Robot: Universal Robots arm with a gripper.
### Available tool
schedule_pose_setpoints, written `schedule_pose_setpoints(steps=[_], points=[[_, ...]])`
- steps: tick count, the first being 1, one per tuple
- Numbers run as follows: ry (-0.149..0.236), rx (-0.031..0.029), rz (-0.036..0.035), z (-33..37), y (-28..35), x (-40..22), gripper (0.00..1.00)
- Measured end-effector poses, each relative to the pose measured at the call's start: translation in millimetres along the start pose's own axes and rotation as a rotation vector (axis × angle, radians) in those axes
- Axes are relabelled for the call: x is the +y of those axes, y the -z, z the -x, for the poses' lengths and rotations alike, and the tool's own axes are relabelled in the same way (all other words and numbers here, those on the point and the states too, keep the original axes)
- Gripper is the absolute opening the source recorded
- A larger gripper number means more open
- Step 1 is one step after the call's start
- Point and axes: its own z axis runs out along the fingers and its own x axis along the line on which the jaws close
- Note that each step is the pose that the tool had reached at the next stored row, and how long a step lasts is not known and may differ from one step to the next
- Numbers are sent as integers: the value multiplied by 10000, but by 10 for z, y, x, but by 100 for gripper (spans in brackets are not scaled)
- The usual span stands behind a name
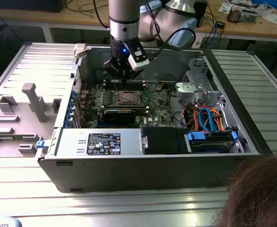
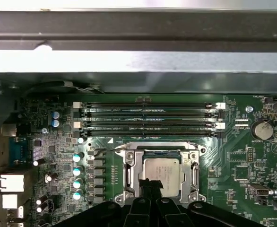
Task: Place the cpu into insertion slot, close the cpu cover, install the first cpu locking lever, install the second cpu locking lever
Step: 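Install the first cpu locking lever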
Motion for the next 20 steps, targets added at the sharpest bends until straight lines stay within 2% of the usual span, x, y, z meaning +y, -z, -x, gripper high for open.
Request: schedule_pose_setpoints(steps=[7, 20], points=[[0, -5, 0, -126, 1, 1, 11], [0, -15, 0, -401, 4, 3, 11]])
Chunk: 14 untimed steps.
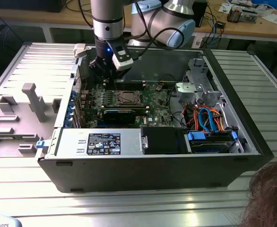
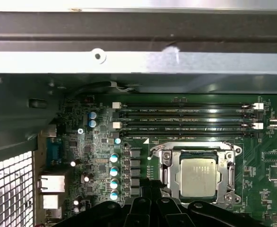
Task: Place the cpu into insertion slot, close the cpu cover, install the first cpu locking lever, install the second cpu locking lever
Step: 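Install the first cpu locking lever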
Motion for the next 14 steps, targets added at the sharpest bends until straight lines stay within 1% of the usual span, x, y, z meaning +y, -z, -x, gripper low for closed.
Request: schedule_pose_setpoints(steps=[5, 6, 14], points=[[0, -2, 0, -80, 1, 1, 11], [0, -1, -1, -108, 1, 1, 11], [0, -3, -1, -225, 3, 2, 11]])
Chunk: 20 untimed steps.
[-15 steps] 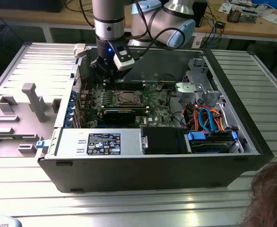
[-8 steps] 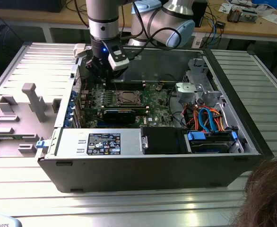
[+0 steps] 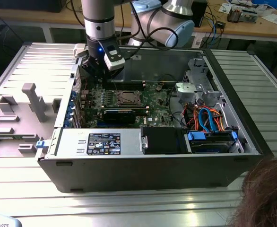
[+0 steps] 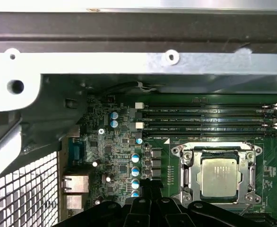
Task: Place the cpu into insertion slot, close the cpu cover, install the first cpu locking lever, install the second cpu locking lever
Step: 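Install the first cpu locking lever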
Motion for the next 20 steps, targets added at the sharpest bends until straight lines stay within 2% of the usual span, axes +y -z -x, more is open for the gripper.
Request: schedule_pose_setpoints(steps=[7, 10, 12, 14, 15, 17, 19, 20], points=[[1, -1, 1, -95, 1, 1, 11], [1, 0, 0, -102, 1, 1, 11], [-6, 13, -2, -85, 3, 0, 11], [-1, 17, 1, -38, 0, -2, 11], [-2, 32, 1, -8, 1, -4, 11], [2, 91, 6, 109, -2, -6, 11], [2, 100, 24, 128, -2, -6, 11], [0, 101, 58, 128, 1, -6, 11]])
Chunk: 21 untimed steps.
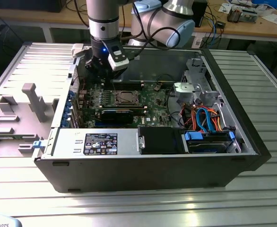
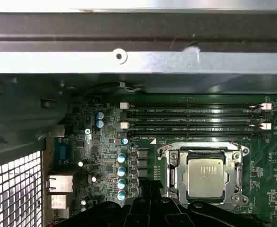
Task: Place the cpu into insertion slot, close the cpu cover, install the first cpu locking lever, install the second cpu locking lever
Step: 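Install the first cpu locking lever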
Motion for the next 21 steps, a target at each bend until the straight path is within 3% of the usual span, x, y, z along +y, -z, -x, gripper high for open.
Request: schedule_pose_setpoints(steps=[3, 5, 7, 8, 10, 13, 14, 18, 21], points=[[0, -1, 39, 0, 90, -1, 11], [1, -4, 99, -13, 107, 0, 11], [-1, -16, 305, -68, 110, 2, 11], [-1, -17, 359, -82, 110, 16, 11], [0, -18, 362, -82, 110, 53, 11], [-1, -17, 362, -81, 112, 187, 11], [-1, -17, 365, -80, 112, 207, 11], [-1, -16, 370, -80, 111, 212, 11], [0, -18, 367, -8, 108, 211, 11]])
